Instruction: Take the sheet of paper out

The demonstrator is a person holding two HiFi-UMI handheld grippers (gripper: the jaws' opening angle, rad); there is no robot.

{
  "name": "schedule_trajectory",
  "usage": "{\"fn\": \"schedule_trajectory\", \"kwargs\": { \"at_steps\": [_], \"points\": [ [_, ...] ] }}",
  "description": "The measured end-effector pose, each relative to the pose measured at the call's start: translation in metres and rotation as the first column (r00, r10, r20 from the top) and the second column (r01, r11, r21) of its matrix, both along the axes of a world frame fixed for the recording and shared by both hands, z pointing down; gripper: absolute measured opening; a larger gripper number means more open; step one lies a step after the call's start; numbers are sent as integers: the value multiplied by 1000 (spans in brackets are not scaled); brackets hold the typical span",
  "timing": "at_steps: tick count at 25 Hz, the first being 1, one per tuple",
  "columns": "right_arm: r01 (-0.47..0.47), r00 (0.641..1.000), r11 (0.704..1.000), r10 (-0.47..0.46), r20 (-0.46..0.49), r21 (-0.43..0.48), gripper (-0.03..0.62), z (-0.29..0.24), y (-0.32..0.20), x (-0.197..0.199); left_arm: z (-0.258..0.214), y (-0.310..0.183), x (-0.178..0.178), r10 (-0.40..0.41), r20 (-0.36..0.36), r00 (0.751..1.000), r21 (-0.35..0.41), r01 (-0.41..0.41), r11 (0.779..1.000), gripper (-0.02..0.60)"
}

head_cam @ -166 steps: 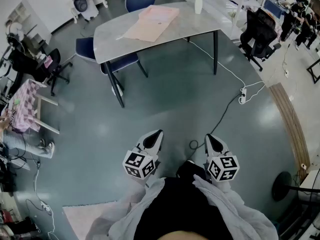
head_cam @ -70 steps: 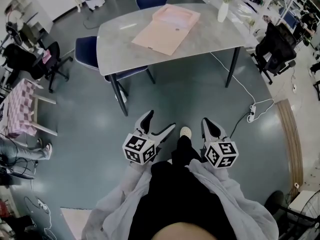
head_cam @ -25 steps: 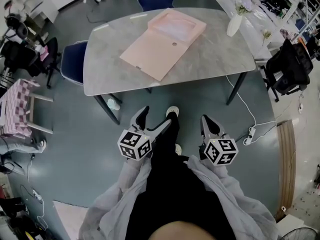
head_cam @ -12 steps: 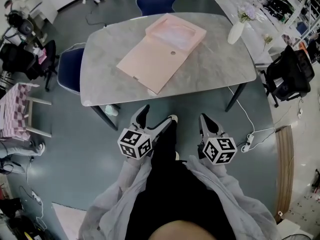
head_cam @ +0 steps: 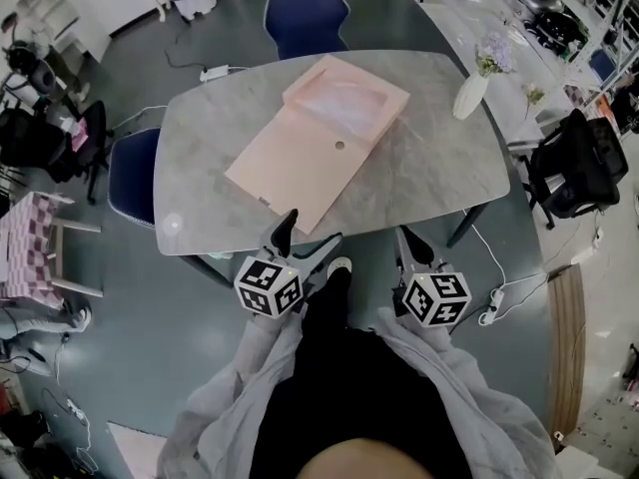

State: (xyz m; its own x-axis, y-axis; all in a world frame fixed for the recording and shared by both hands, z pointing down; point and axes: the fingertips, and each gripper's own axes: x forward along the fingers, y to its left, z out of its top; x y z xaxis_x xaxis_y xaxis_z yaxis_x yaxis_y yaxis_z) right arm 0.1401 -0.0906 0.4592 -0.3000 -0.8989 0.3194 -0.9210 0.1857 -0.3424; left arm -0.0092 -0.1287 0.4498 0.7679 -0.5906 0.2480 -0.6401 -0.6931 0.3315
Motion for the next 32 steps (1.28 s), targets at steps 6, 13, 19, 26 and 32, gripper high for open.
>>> {"fn": "schedule_trajectory", "kwargs": {
  "at_steps": [6, 13, 19, 26, 32],
  "points": [
    [10, 1000, 1000, -10, 0, -4, 9, -4, -52, 7, -3, -51, 12, -6, -36, 999, -24, 5, 1000, 436],
    [-1, 1000, 1000, 1, 5, -20, 9, 0, -103, 17, 7, -100, 16, -17, -58, 998, -75, 13, 997, 436],
    [-24, 1000, 999, 24, 6, -32, 9, 6, -140, 28, 14, -143, 17, -45, -104, 994, -126, 32, 991, 431],
    [-35, 999, 999, 35, -6, -30, 9, 9, -178, 31, 27, -183, 18, -35, -91, 995, -140, 22, 990, 428],
    [-20, 999, 999, 19, -43, -29, 9, 10, -197, 32, 38, -205, 25, -10, -99, 995, -157, -6, 988, 426]
  ]
}}
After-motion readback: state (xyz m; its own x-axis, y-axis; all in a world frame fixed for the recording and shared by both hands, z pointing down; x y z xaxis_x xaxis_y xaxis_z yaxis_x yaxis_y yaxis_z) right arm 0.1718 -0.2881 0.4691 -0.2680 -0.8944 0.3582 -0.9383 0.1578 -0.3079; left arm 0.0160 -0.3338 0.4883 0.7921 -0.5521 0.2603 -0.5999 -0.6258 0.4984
